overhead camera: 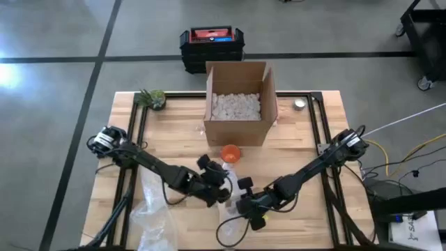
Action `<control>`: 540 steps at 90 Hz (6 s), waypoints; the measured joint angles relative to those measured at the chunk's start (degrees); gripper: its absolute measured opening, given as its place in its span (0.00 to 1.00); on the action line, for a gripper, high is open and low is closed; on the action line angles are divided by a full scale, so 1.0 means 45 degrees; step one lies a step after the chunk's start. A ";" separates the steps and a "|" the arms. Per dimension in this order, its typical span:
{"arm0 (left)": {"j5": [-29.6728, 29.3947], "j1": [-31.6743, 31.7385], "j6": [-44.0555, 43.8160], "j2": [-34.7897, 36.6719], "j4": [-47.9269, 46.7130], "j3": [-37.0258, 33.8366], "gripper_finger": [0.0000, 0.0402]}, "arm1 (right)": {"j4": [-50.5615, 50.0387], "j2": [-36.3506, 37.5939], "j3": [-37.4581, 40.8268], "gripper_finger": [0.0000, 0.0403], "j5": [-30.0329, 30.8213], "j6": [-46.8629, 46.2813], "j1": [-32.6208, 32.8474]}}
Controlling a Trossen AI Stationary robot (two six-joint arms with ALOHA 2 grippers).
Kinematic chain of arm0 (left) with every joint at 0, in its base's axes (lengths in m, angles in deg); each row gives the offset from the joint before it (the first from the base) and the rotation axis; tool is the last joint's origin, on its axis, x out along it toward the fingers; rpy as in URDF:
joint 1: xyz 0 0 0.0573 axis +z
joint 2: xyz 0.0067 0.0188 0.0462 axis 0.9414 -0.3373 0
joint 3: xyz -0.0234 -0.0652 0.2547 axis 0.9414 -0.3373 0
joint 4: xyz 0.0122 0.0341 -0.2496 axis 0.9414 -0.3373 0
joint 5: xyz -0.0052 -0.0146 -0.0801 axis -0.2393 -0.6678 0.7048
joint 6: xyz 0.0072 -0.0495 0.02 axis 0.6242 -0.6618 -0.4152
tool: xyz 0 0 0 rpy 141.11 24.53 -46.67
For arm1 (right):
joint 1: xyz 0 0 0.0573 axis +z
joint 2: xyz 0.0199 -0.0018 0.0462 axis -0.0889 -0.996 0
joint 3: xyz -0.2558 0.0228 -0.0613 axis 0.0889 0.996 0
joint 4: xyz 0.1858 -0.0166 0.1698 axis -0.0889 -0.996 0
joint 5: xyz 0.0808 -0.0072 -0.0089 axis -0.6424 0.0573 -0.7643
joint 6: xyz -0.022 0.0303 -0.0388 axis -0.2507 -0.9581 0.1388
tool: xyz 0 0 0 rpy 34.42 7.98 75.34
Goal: Wrap mug
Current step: Wrap the yellow mug with the transparent bubble wrap
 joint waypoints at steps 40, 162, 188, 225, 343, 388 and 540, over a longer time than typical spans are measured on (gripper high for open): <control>0.4592 -0.1092 0.0396 -0.0168 0.2560 -0.0585 0.05 | 0.0005 0.0002 0.0000 0.03 0.0000 0.0096 -0.0017; 0.2840 -0.1099 -0.0296 -0.1224 0.2704 -0.0539 0.05 | -0.1756 0.0319 -0.0699 0.03 -0.0273 -0.0058 -0.0213; 0.3409 -0.1166 -0.0258 -0.0589 0.2602 -0.0607 0.05 | -0.1738 -0.0427 -0.0876 0.03 -0.0263 -0.0047 -0.0209; 0.2605 -0.1083 -0.0306 -0.0116 0.2780 -0.0554 0.05 | -0.1759 -0.0476 -0.1156 0.03 -0.0248 0.0312 -0.0209; 0.4225 -0.1523 -0.1044 0.0475 0.2423 -0.0573 0.05 | -0.2422 -0.0840 -0.1642 0.03 -0.0998 0.0035 -0.0384; 0.4843 -0.2007 -0.1864 -0.1450 0.3963 -0.0583 0.05 | -0.2192 -0.0850 -0.1622 0.03 -0.0991 0.0307 -0.0384; 0.1167 -0.1484 -0.0887 0.0516 -0.1284 0.0260 0.05 | -0.1909 -0.1020 -0.1642 0.03 -0.1978 0.0627 -0.0550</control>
